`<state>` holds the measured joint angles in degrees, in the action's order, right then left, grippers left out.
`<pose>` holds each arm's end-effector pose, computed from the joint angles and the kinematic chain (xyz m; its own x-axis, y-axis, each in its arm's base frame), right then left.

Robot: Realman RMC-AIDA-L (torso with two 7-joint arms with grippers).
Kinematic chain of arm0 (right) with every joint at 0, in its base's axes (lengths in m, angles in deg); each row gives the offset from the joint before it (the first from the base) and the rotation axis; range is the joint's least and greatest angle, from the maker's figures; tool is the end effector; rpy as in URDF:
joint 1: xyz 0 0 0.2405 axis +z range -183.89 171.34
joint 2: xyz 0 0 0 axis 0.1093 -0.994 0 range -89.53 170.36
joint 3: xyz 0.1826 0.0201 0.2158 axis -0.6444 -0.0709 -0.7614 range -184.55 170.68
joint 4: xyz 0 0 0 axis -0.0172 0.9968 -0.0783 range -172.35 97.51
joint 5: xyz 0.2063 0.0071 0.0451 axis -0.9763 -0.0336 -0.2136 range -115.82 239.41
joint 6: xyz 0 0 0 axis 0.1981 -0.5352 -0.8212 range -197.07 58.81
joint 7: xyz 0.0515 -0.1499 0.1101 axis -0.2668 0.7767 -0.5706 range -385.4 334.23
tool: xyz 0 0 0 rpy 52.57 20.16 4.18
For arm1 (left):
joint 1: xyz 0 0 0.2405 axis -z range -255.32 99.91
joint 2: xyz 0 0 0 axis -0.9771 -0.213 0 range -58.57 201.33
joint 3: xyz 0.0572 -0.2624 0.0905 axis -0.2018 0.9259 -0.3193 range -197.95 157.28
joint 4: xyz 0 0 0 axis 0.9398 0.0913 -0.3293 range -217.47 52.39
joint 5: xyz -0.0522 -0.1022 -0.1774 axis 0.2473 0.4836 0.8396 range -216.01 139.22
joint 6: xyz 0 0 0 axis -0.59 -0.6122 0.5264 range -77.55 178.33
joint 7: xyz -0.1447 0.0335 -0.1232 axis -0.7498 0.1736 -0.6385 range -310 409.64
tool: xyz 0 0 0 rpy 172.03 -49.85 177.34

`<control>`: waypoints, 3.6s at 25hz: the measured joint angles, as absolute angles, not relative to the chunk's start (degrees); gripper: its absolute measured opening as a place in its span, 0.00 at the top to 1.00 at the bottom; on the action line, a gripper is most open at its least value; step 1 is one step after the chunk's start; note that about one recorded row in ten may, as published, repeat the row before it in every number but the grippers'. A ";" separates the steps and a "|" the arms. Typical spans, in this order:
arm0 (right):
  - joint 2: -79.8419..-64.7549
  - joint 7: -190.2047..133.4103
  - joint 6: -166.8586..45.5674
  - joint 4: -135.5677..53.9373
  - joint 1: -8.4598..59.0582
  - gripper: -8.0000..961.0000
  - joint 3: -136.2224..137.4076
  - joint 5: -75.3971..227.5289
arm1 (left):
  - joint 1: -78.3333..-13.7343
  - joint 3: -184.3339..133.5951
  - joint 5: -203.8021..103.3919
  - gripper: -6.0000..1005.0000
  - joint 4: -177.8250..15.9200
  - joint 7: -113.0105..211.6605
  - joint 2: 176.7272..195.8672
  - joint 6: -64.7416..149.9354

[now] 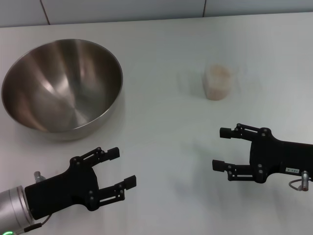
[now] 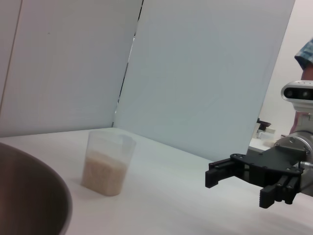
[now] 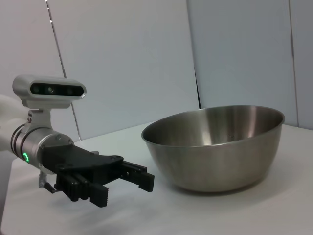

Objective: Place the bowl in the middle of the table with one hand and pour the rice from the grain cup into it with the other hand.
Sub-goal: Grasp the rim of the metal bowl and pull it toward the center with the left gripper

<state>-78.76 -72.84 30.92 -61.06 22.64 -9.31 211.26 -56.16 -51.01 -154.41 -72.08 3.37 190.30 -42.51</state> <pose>0.3110 0.2858 -0.0741 0.8052 -0.2005 -0.5580 -0.3574 -0.9151 -0.1869 -0.3008 0.2534 -0.1122 0.6999 0.2799 0.6572 0.4523 -0.8857 -0.1044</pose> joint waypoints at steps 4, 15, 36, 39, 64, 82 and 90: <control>-78.77 -72.82 30.28 -61.06 22.64 0.12 -9.31 211.25 | -56.13 -51.01 -154.41 0.17 -72.08 3.34 190.30 -42.50; -78.76 -72.78 29.82 -61.06 22.89 0.12 -9.31 211.35 | -56.46 -44.19 -150.23 0.18 -71.25 3.29 189.93 -53.19; -78.76 -73.25 29.57 -60.65 22.82 0.12 -9.21 211.39 | -54.80 -67.73 -146.63 0.18 -18.23 -46.67 189.98 -17.76; -78.76 -73.26 29.61 -60.50 22.69 0.12 -9.21 211.36 | -54.90 -70.65 -153.46 0.18 -14.12 -54.17 189.89 -14.80; -78.76 -72.97 31.25 -60.27 22.64 0.12 -9.22 211.37 | -44.90 -73.49 -190.51 0.21 -16.86 -81.03 189.88 -19.82; -78.76 -72.93 31.24 -60.27 22.64 0.12 -9.22 211.39 | -42.58 -70.14 -190.35 0.73 -20.48 -79.63 189.42 -18.92; -78.76 -73.13 31.30 -60.27 22.64 0.12 -7.98 211.17 | -39.39 -65.45 -190.05 0.90 -25.01 -79.50 187.88 -21.39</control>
<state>-78.76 -73.13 31.30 -60.27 22.64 -7.98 211.17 -39.39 -65.45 -190.05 -25.01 -79.50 187.88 -21.39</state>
